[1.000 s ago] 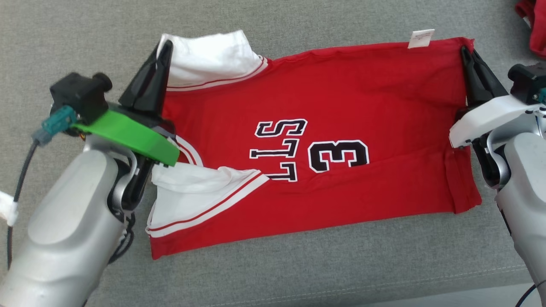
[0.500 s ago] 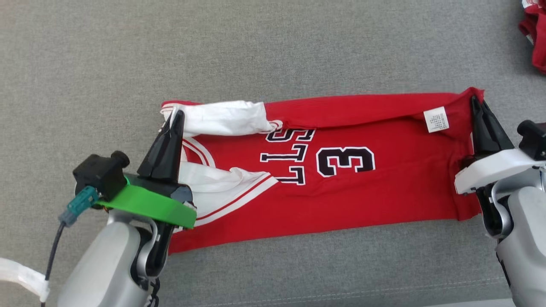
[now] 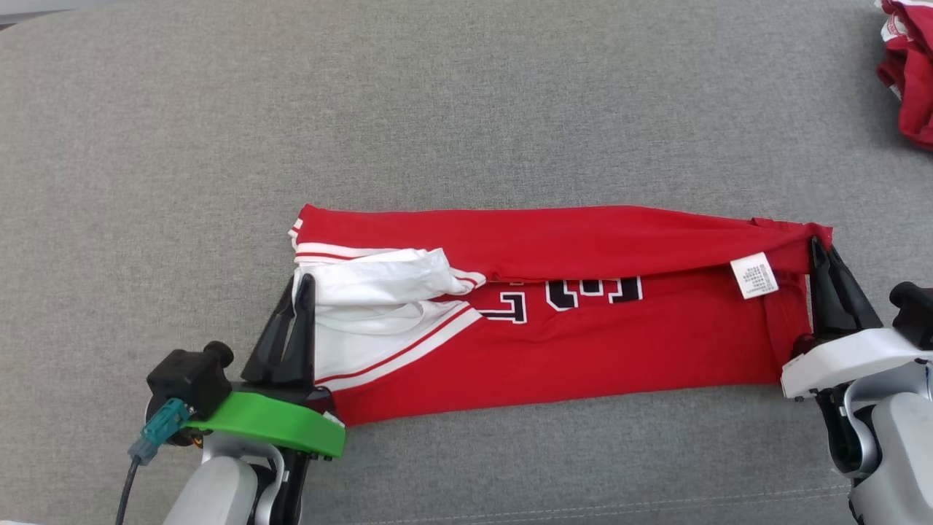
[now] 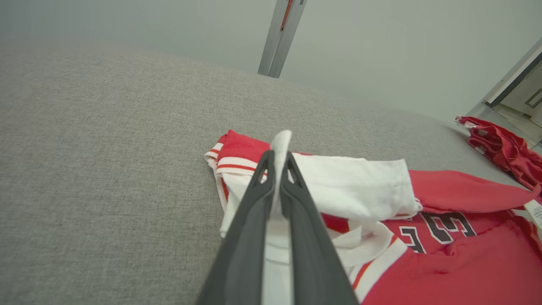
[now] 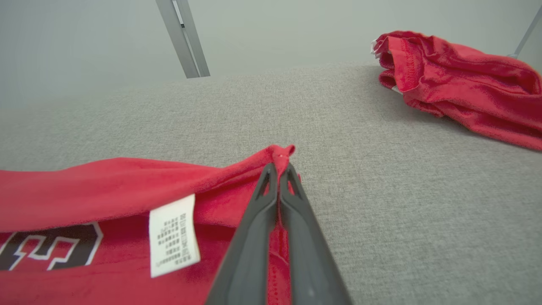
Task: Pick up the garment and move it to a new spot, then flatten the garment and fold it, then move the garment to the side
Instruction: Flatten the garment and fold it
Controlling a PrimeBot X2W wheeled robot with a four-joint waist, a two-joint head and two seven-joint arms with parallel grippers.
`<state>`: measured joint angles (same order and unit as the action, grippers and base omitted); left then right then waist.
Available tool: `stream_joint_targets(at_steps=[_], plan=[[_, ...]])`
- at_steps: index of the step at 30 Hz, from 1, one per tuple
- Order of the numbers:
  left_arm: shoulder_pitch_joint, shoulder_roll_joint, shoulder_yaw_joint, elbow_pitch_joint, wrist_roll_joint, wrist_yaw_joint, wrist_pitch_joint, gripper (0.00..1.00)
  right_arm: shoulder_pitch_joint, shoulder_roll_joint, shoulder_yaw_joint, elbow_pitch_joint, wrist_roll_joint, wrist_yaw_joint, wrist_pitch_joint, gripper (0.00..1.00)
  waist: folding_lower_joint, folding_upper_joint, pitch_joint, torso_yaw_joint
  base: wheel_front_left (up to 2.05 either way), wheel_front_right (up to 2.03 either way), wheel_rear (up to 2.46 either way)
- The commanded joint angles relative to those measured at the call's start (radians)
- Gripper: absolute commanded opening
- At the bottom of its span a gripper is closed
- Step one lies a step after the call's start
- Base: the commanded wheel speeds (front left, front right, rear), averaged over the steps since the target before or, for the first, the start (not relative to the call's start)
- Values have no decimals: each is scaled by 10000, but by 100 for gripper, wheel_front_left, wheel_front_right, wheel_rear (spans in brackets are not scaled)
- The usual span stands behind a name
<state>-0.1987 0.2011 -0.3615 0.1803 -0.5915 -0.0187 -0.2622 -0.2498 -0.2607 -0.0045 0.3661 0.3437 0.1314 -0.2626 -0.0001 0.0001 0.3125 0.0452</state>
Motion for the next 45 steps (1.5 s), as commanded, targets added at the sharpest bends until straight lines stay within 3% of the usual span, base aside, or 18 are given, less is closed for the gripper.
stream_joint_targets(at_steps=[1, 12, 26, 33, 34, 35, 36, 37, 45], plan=[[77, -51, 180, 25, 255, -15, -27, 100, 81, 3, -87, -139, 19, -18, -25, 100, 1, -1, -63, 20, 0, 0, 0], [257, -753, 1945, -567, 1758, -234, -27, 100, -132, -120, -139, -1095, 80, -18, -23, 100, 1, -1, -319, -26, 0, 0, 0], [505, -1381, 3486, -1147, 3717, -518, -28, 100, -499, 76, -147, 2001, 151, -18, 37, 100, 1, -1, -303, 276, 0, 0, 0], [622, -1438, 3818, -1101, 4285, -581, -28, 100, -676, 362, 493, 3071, 646, -18, 163, 100, 1, -1, -327, 243, 0, 0, 0], [626, -1443, 3846, -1101, 4340, -587, -28, 100, -693, 414, 588, 3178, 737, -18, 204, 88, 1, -1, -339, 245, 0, 0, 0], [641, -1451, 3873, -1083, 4415, -595, -28, 100, -703, 459, 707, 3278, 861, -12, 233, 39, 1, -1, -363, 244, 0, 0, 0], [661, -1461, 3889, -1054, 4462, -590, -28, 100, -709, 476, 797, 3347, 965, -11, 219, 15, 1, -1, -402, 247, 0, 0, 0], [681, -1466, 3910, -1037, 4494, -600, -28, 100, -721, 479, 873, 3391, 1043, -11, 201, 0, 1, -1, -439, 245, 0, 0, 0], [932, -1484, 4066, -891, 4677, -662, -28, 100, -945, -40, 910, 3569, 1598, -26, 12, 0, 1, -1, -864, 165, 0, 0, 0]])
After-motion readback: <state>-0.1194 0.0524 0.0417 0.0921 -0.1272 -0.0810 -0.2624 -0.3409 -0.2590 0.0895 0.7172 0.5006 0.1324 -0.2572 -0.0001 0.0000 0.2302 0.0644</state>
